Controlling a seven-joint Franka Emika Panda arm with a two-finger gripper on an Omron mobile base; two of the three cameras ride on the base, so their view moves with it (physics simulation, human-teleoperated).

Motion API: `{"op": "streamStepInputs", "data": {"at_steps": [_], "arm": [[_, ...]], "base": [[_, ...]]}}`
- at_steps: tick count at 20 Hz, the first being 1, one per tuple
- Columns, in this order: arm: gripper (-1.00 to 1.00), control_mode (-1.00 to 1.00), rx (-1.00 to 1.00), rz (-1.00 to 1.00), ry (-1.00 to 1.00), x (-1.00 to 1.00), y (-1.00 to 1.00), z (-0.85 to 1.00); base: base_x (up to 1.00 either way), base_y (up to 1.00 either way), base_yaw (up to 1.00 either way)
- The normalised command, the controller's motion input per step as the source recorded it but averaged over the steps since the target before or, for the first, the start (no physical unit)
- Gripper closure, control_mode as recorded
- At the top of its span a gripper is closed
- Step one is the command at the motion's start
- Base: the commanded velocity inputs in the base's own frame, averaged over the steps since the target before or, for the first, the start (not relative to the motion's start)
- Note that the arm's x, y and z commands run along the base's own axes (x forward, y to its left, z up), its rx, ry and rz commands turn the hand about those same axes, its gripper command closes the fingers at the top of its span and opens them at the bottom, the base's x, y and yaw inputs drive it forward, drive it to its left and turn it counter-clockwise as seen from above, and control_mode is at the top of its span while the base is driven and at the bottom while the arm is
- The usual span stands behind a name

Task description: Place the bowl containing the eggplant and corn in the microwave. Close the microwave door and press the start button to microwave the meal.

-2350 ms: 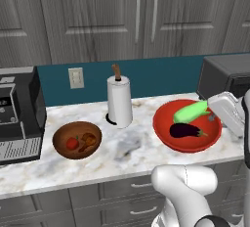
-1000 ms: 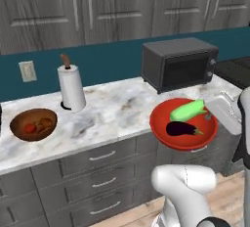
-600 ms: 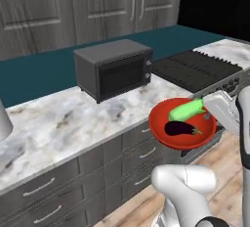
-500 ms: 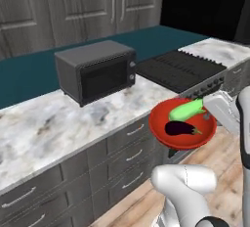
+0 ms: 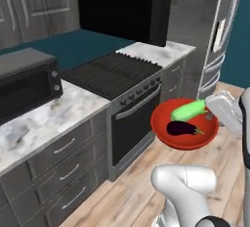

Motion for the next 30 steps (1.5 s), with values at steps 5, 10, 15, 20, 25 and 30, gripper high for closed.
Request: {"op": "streamStepInputs", "data": {"at_steps": [5, 10, 15, 20, 25, 30], "arm": [[1.00, 1.00, 0.00, 0.00, 0.00, 0.00, 0.00, 0.00], [1.00, 1.00, 0.00, 0.00, 0.00, 0.00, 0.00, 0.00], [1.00, 1.00, 0.00, 0.00, 0.00, 0.00, 0.00, 0.00], [1.00, 1.00, 0.00, 0.00, 0.00, 0.00, 0.00, 0.00], [1.00, 1.00, 0.00, 0.00, 0.00, 0.00, 0.00, 0.00], [1.00, 1.00, 0.00, 0.00, 0.00, 0.00, 0.00, 0.00]], "base": [[0.28, -0.85, -0.04], [0.66, -0.68, 0.04], [0.71, -0.50, 0.19], [0.64, -0.23, 0.38], [0.70, -0.22, 0.45], [0.76, -0.38, 0.46]]}}
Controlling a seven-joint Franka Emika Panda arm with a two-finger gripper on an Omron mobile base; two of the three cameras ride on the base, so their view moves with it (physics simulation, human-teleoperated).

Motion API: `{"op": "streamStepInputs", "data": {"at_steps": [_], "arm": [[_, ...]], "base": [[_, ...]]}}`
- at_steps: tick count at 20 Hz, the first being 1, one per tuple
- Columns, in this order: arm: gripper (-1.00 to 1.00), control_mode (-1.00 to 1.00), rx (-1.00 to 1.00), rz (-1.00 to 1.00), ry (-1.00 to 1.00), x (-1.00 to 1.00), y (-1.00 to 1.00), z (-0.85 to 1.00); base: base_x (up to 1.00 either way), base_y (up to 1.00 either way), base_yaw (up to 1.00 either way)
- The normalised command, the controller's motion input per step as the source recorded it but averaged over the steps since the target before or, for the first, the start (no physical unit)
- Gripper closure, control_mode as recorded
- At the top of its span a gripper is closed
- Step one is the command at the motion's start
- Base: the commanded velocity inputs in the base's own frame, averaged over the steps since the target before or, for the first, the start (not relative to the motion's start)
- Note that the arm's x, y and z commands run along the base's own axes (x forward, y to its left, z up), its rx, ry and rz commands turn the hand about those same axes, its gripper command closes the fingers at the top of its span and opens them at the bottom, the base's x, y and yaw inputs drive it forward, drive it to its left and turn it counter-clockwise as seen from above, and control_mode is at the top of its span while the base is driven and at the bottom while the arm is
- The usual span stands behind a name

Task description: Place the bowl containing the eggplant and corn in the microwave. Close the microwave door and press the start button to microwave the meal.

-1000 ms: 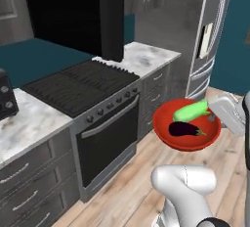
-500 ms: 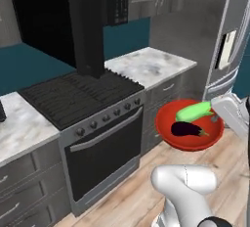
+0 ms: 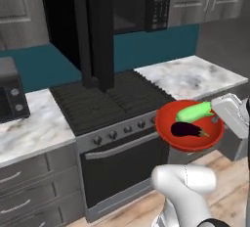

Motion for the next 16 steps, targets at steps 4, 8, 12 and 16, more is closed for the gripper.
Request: {"op": "streamStepInputs", "data": {"at_steps": [4, 8, 12, 16], "arm": [[1.00, 1.00, 0.00, 0.00, 0.00, 0.00, 0.00, 0.00], [1.00, 1.00, 0.00, 0.00, 0.00, 0.00, 0.00, 0.00], [1.00, 1.00, 0.00, 0.00, 0.00, 0.00, 0.00, 0.00], [1.00, 1.00, 0.00, 0.00, 0.00, 0.00, 0.00, 0.00]], "base": [[0.50, -0.34, 0.43], [0.26, -0.32, 0.39], [0.25, -0.30, 0.37], [0.34, -0.41, 0.28]]}}
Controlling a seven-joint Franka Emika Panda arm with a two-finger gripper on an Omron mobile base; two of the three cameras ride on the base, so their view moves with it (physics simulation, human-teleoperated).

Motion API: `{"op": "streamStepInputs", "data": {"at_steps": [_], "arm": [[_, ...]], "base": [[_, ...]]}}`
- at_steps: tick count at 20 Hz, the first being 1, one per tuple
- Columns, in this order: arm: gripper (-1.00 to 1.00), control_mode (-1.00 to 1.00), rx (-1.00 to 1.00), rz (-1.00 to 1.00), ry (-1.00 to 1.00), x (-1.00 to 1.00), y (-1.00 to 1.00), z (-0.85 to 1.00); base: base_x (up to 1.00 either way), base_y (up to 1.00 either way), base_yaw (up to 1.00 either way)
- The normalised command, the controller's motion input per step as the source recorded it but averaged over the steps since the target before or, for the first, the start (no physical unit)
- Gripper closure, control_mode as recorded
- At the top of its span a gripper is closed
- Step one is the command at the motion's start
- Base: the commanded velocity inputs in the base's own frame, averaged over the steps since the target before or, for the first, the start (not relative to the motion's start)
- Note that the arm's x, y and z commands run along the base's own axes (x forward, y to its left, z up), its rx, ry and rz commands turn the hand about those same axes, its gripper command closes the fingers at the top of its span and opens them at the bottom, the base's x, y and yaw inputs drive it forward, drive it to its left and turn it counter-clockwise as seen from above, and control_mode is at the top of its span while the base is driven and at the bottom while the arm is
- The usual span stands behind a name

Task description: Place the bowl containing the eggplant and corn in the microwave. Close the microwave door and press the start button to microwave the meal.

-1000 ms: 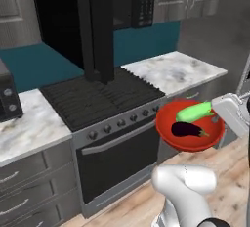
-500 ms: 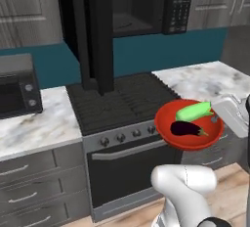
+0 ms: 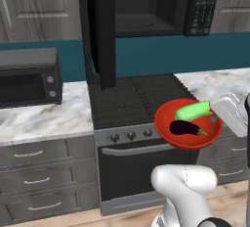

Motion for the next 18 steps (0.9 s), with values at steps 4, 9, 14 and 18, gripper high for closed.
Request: {"op": "streamStepInputs", "data": {"at_steps": [4, 9, 14, 18], "arm": [[1.00, 1.00, 0.00, 0.00, 0.00, 0.00, 0.00, 0.00], [1.00, 1.00, 0.00, 0.00, 0.00, 0.00, 0.00, 0.00], [1.00, 1.00, 0.00, 0.00, 0.00, 0.00, 0.00, 0.00], [1.00, 1.00, 0.00, 0.00, 0.00, 0.00, 0.00, 0.00]], "base": [[0.42, -0.58, 0.16], [0.35, -0.40, 0.19], [0.45, -0.02, 0.25], [0.46, -0.10, 0.23]]}}
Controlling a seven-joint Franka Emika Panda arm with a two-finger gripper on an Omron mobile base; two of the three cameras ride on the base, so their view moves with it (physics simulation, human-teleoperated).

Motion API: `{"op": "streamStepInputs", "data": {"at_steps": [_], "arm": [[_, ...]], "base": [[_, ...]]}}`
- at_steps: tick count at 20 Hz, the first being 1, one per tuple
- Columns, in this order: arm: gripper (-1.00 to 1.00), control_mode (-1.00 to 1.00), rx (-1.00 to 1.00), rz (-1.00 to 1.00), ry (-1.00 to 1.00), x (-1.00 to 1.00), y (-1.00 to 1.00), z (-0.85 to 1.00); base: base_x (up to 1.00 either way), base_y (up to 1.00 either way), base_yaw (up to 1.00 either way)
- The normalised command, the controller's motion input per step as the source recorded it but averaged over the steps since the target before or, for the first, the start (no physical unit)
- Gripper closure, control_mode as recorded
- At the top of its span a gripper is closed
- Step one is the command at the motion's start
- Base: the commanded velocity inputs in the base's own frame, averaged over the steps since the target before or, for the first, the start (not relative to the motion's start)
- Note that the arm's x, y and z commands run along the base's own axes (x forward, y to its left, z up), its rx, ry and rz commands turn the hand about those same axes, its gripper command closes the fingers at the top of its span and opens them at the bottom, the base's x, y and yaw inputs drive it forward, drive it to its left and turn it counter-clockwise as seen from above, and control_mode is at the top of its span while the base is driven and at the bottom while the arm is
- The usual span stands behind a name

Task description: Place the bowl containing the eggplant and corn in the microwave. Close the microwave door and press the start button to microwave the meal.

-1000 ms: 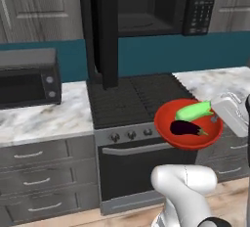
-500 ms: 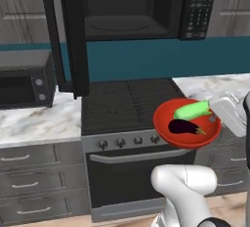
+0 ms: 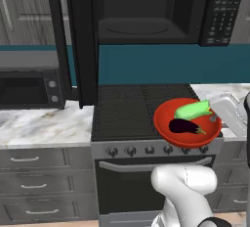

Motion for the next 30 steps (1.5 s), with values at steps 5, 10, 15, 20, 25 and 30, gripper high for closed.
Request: {"op": "streamStepInputs", "data": {"at_steps": [5, 10, 15, 20, 25, 30], "arm": [[1.00, 1.00, 0.00, 0.00, 0.00, 0.00, 0.00, 0.00], [1.00, 1.00, 0.00, 0.00, 0.00, 0.00, 0.00, 0.00], [1.00, 1.00, 0.00, 0.00, 0.00, 0.00, 0.00, 0.00], [1.00, 1.00, 0.00, 0.00, 0.00, 0.00, 0.00, 0.00], [1.00, 1.00, 0.00, 0.00, 0.00, 0.00, 0.00, 0.00], [1.00, 1.00, 0.00, 0.00, 0.00, 0.00, 0.00, 0.00]], "base": [[0.38, -0.01, 0.26], [0.26, 0.00, 0.26], [0.28, -0.02, 0.20], [0.47, 0.00, 0.12], [0.31, 0.00, 0.08], [0.00, -0.01, 0.02]]}}
